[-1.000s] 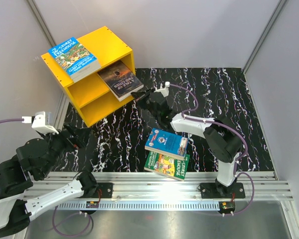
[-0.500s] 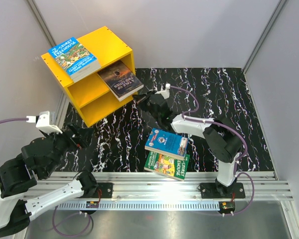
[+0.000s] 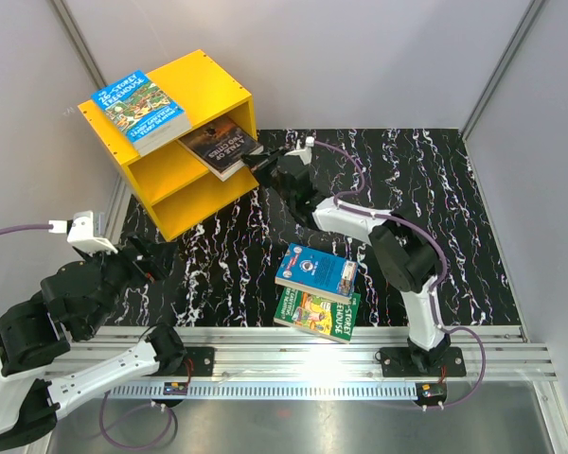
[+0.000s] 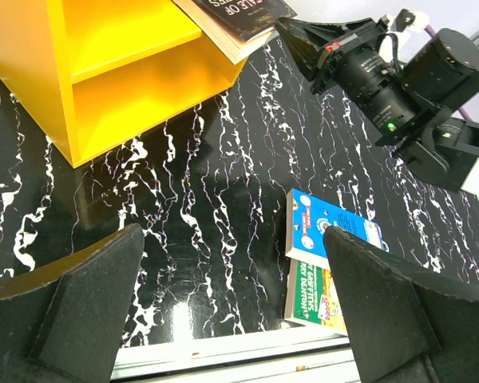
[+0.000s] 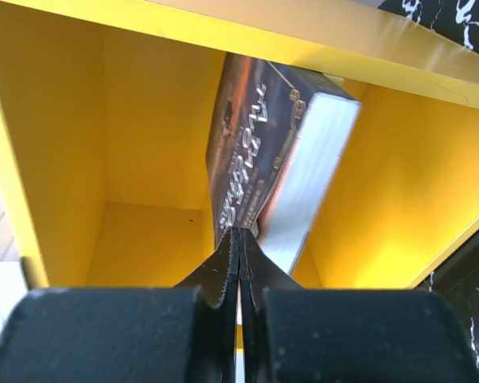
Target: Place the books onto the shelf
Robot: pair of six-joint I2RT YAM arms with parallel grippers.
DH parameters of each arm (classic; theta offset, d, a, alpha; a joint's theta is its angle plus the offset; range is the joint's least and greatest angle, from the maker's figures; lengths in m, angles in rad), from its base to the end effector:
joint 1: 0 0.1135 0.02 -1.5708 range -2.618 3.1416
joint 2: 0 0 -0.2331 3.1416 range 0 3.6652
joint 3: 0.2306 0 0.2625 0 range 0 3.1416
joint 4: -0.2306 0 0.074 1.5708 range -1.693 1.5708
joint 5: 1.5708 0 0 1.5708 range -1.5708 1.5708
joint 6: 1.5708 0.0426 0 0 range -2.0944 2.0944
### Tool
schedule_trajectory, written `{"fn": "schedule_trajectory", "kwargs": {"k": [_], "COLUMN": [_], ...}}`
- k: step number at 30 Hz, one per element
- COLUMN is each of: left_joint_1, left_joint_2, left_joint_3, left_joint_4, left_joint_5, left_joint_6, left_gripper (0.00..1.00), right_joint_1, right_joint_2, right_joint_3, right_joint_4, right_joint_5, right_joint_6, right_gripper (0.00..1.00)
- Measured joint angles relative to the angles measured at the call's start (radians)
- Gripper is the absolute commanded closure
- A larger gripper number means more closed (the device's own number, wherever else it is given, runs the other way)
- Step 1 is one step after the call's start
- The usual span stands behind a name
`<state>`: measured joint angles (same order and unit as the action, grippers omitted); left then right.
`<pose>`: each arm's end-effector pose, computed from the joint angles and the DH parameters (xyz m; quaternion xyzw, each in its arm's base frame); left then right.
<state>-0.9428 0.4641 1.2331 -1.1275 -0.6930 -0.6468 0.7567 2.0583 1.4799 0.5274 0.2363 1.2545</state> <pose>0.0534 -0.0273 0.4012 -0.0774 0.7931 -0.1870 0.5745 0.3640 0.3300 0.2241 0.2560 0.6777 0.5319 0.4385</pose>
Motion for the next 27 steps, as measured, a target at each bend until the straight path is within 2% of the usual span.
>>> {"fn": "schedule_trajectory", "kwargs": {"k": [27], "left_joint_1": [0.000], "left_joint_2": [0.000], "left_joint_3": [-0.013], "left_joint_4": [0.000], "left_joint_5": [-0.014], "left_joint_6": [0.011], "left_gripper": [0.01], "right_joint_1": [0.010], "right_joint_2": [0.142], "right_joint_3": [0.092], "right_joint_4": [0.101], "right_joint_5": [-0.077], "right_joint_6": [0.058], "right_gripper": [1.00]}}
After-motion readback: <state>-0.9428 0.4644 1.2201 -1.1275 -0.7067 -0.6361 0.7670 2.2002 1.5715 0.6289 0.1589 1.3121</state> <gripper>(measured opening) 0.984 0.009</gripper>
